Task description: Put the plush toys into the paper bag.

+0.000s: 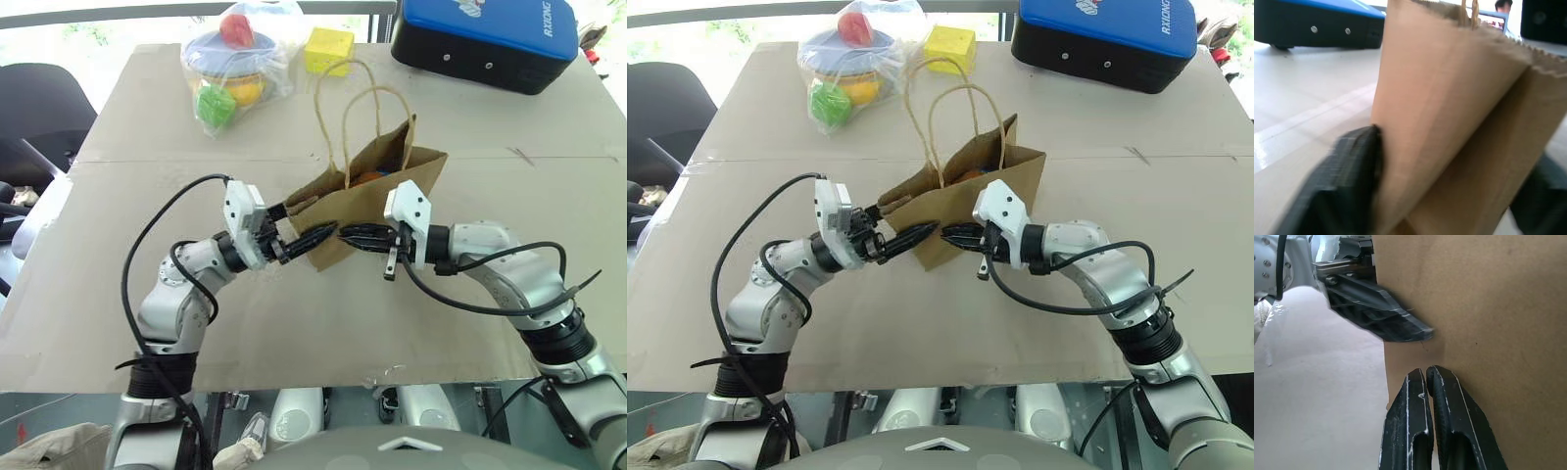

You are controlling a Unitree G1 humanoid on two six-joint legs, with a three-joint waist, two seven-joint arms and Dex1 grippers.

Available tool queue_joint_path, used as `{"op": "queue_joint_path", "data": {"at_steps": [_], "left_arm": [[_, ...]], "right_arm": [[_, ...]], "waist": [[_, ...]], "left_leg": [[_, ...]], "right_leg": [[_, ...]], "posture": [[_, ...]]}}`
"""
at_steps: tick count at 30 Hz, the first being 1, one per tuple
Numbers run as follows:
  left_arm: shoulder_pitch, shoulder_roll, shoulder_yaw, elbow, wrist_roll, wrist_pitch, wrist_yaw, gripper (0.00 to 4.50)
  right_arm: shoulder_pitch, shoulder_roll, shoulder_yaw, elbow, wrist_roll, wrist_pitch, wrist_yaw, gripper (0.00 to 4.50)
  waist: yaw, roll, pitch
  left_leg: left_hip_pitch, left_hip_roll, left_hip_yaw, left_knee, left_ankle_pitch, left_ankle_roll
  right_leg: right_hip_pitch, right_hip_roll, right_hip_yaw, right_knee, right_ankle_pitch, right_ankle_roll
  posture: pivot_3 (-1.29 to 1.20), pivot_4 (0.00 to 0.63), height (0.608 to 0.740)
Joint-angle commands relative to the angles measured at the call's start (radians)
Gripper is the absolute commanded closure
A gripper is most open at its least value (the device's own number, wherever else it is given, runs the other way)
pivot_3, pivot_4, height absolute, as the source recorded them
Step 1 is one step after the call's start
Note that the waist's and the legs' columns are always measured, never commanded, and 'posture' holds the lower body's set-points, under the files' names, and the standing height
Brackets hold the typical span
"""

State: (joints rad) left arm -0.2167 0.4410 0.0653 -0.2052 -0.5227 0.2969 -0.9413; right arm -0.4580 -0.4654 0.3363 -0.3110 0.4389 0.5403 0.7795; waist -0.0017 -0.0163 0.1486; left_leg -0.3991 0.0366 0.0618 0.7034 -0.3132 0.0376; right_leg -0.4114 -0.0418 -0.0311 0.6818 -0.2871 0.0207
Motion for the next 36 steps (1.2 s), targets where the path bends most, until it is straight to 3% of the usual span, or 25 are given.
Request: {"op": "queue_joint_path", "data": {"at_steps": [1, 5, 7, 9, 10, 12, 13, 14, 17, 20, 21, 22, 26, 29, 36], "left_arm": [[-0.044, -0.014, 0.000, -0.004, -0.001, -0.037, 0.012, 2.57], [-0.088, -0.018, -0.001, 0.042, -0.001, -0.063, -0.017, 4.44], [-0.121, -0.013, -0.006, 0.081, -0.002, -0.075, -0.049, 4.44], [-0.167, -0.001, -0.017, 0.148, 0.004, -0.106, -0.112, 4.44], [-0.199, 0.005, -0.022, 0.191, 0.004, -0.115, -0.147, 4.44], [-0.305, 0.016, -0.047, 0.321, 0.009, -0.145, -0.265, 4.50], [-0.346, 0.017, -0.058, 0.370, 0.016, -0.162, -0.306, 4.50], [-0.380, 0.018, -0.068, 0.419, 0.022, -0.180, -0.343, 4.50], [-0.449, 0.017, -0.090, 0.546, 0.062, -0.248, -0.413, 4.50], [-0.487, 0.016, -0.108, 0.648, 0.123, -0.346, -0.457, 4.50], [-0.493, 0.014, -0.108, 0.669, 0.136, -0.371, -0.458, 4.50], [-0.496, 0.014, -0.102, 0.678, 0.130, -0.358, -0.460, 4.50], [-0.489, 0.035, -0.094, 0.660, 0.101, -0.277, -0.485, 4.50], [-0.438, 0.069, -0.070, 0.548, 0.068, -0.183, -0.444, 3.60], [-0.264, 0.166, 0.056, 0.235, -0.022, 0.039, -0.262, 0.52]], "right_arm": [[0.023, -0.013, -0.048, -0.064, 0.006, 0.001, 0.000, 4.50], [0.094, -0.049, -0.101, -0.153, 0.012, 0.010, -0.024, 4.50], [0.147, -0.066, -0.146, -0.219, 0.015, 0.008, -0.051, 4.50], [0.221, -0.061, -0.208, -0.287, -0.081, -0.128, -0.122, 4.50], [0.260, -0.062, -0.252, -0.318, -0.047, -0.138, -0.115, 4.50], [0.408, -0.133, -0.419, -0.449, 0.065, -0.042, -0.085, 3.96], [0.476, -0.167, -0.490, -0.495, 0.090, -0.020, -0.060, 3.34], [0.532, -0.200, -0.548, -0.528, 0.097, -0.015, -0.046, 3.34], [0.657, -0.261, -0.716, -0.571, 0.147, -0.004, -0.012, 2.17], [0.754, -0.299, -0.836, -0.584, 0.189, -0.003, 0.032, 0.65], [0.769, -0.304, -0.855, -0.584, 0.198, -0.005, 0.041, 0.51], [0.776, -0.308, -0.871, -0.581, 0.207, -0.009, 0.045, 0.04], [0.763, -0.321, -0.890, -0.559, 0.233, -0.019, 0.046, 0.04], [0.746, -0.326, -0.884, -0.534, 0.243, -0.025, 0.054, 0.00], [0.711, -0.358, -0.905, -0.457, 0.274, -0.029, 0.100, 0.00]], "waist": [[0.003, 0.000, 0.000], [0.005, 0.000, 0.000], [0.012, 0.000, 0.000], [0.016, 0.000, 0.000], [0.016, 0.000, 0.000], [0.032, 0.000, 0.000], [0.032, 0.000, 0.000], [0.029, -0.001, -0.001], [0.030, 0.000, -0.001], [0.014, 0.000, -0.001], [0.013, 0.000, -0.001], [0.013, 0.000, -0.001], [0.014, 0.000, -0.001], [0.014, 0.000, -0.001], [0.015, 0.000, -0.001]], "left_leg": [[0.000, 0.000, 0.000, 0.000, 0.000, 0.000], [0.000, 0.000, 0.000, 0.000, 0.000, 0.000], [0.000, 0.000, 0.000, 0.000, 0.000, 0.000], [0.000, 0.000, 0.000, 0.000, 0.000, 0.000], [0.000, 0.000, 0.000, 0.000, 0.000, 0.000], [0.000, 0.000, 0.001, 0.000, 0.000, 0.000], [-0.001, -0.001, 0.000, 0.000, 0.000, 0.000], [-0.001, -0.001, 0.000, 0.000, 0.000, 0.000], [0.000, -0.001, 0.001, 0.002, 0.000, 0.000], [0.003, -0.001, 0.001, 0.001, 0.000, 0.000], [0.003, -0.001, 0.001, 0.001, 0.000, 0.000], [0.003, -0.001, 0.001, 0.001, 0.000, 0.000], [0.003, 0.000, 0.000, 0.001, 0.000, 0.000], [0.003, 0.000, 0.000, 0.001, 0.000, 0.000], [0.003, 0.000, -0.001, 0.001, 0.000, 0.000]], "right_leg": [[0.000, 0.000, 0.000, 0.000, 0.000, 0.000], [0.000, 0.000, 0.000, 0.000, 0.000, 0.000], [0.000, 0.000, 0.000, 0.000, 0.000, 0.000], [0.000, 0.000, 0.000, 0.000, 0.000, 0.000], [0.000, 0.001, -0.001, -0.001, 0.000, 0.000], [0.000, 0.001, 0.000, 0.000, 0.000, 0.000], [0.001, 0.005, -0.004, -0.001, 0.000, 0.000], [0.001, 0.005, -0.004, -0.001, 0.000, 0.000], [0.002, 0.006, 0.000, -0.002, 0.000, 0.000], [0.003, 0.007, 0.003, -0.001, 0.000, 0.000], [0.003, 0.008, 0.003, -0.001, 0.000, 0.000], [0.003, 0.008, 0.003, -0.001, 0.000, 0.000], [0.003, 0.009, 0.004, 0.000, 0.000, 0.000], [0.003, 0.009, 0.004, -0.001, 0.000, 0.000], [0.003, 0.003, 0.004, -0.001, 0.000, 0.000]], "posture": [[0.00, 0.150, 0.733], [0.00, 0.150, 0.733], [0.00, 0.150, 0.733], [0.00, 0.150, 0.733], [0.00, 0.150, 0.733], [0.00, 0.150, 0.733], [0.00, 0.150, 0.733], [0.00, 0.150, 0.733], [0.00, 0.150, 0.733], [0.00, 0.150, 0.733], [0.00, 0.150, 0.733], [0.00, 0.150, 0.733], [0.00, 0.150, 0.733], [0.00, 0.150, 0.733], [0.00, 0.150, 0.733]]}}
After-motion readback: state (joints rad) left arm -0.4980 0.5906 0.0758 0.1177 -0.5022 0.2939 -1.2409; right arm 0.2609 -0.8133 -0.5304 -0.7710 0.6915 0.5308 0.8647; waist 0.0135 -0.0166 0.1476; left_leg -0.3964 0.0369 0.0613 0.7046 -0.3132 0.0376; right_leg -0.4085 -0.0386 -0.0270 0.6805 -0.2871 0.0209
